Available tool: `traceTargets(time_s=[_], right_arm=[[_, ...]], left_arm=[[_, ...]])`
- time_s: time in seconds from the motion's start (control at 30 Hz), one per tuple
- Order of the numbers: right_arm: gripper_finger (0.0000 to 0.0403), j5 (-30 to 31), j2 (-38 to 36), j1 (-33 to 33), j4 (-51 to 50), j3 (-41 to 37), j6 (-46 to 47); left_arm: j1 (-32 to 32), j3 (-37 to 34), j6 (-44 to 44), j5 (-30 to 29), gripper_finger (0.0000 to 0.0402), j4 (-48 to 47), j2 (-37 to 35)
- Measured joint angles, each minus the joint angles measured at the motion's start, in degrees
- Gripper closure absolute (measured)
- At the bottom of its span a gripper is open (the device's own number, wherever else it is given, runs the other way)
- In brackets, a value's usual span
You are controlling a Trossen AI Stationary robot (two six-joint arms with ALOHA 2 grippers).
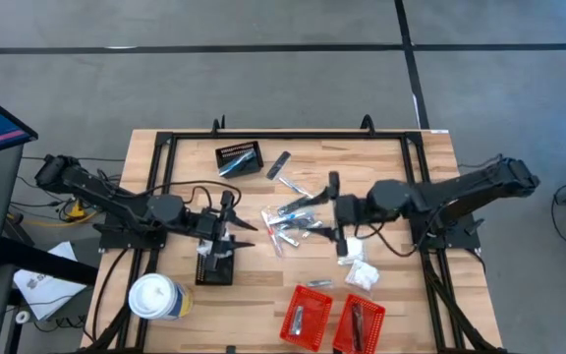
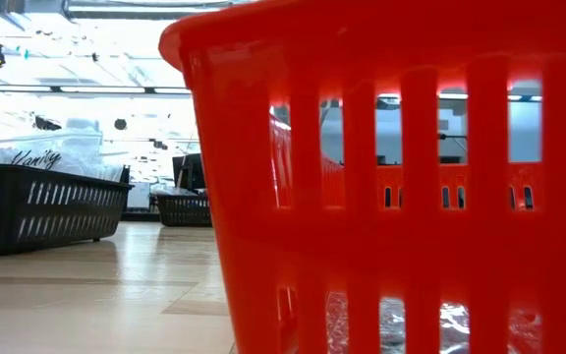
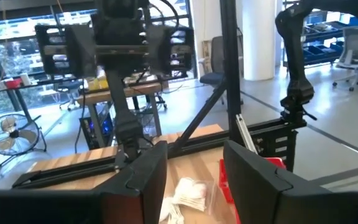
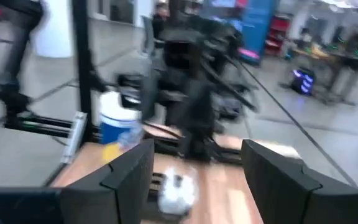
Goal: Pick & Place Travel size toiletries
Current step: Put the blue toothbrush into the top black bin
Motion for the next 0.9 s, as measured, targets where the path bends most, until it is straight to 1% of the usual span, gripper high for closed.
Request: traceTargets(time_s=[0.1,0.23,0.37,0.47,0.53,0.67,0.7,0.8,0.9], right_arm=[[0.0168,0.4,-0.44,-1.51,-3.99,-0.52,6.15],[0.0168,0.15,-1.3,-2.11,-2.74,-0.41,5.11],[0.0168,0.14,-1.56,-1.33,-1.25,-0.34,3.21],[0.0168,-0.02,-1.51,-1.3,-0.04,-0.44,2.84],[0.0168,-2.24,-1.55,-1.33,4.02,-1.76,2.4],[0.0168,-10.73,-3.62,-2.58,14.32,-7.26,3.41],[0.0168,-12.02,-4.54,-3.13,16.03,-8.24,4.21],[0.0168,-12.15,-7.32,-4.49,15.84,-10.65,5.51],[0.0168,-11.98,-8.3,-4.85,16.04,-11.67,5.27]], left_arm=[[1.03,0.0,-0.65,-0.21,0.0252,0.36,0.03],[2.15,0.0,-3.35,0.48,0.0252,0.42,1.46],[3.31,0.0,-3.67,4.03,0.0252,0.53,5.46],[4.26,0.96,-3.67,4.39,0.0252,0.86,8.81],[4.65,1.7,-3.63,4.36,0.0252,0.94,10.66],[4.77,2.37,-3.49,4.38,0.0252,0.62,12.5],[4.77,2.43,-3.47,4.38,0.0252,0.85,12.52],[4.73,2.64,-3.49,4.82,0.0252,0.84,12.48],[4.75,2.64,-3.67,9.18,0.0252,0.77,12.48]])
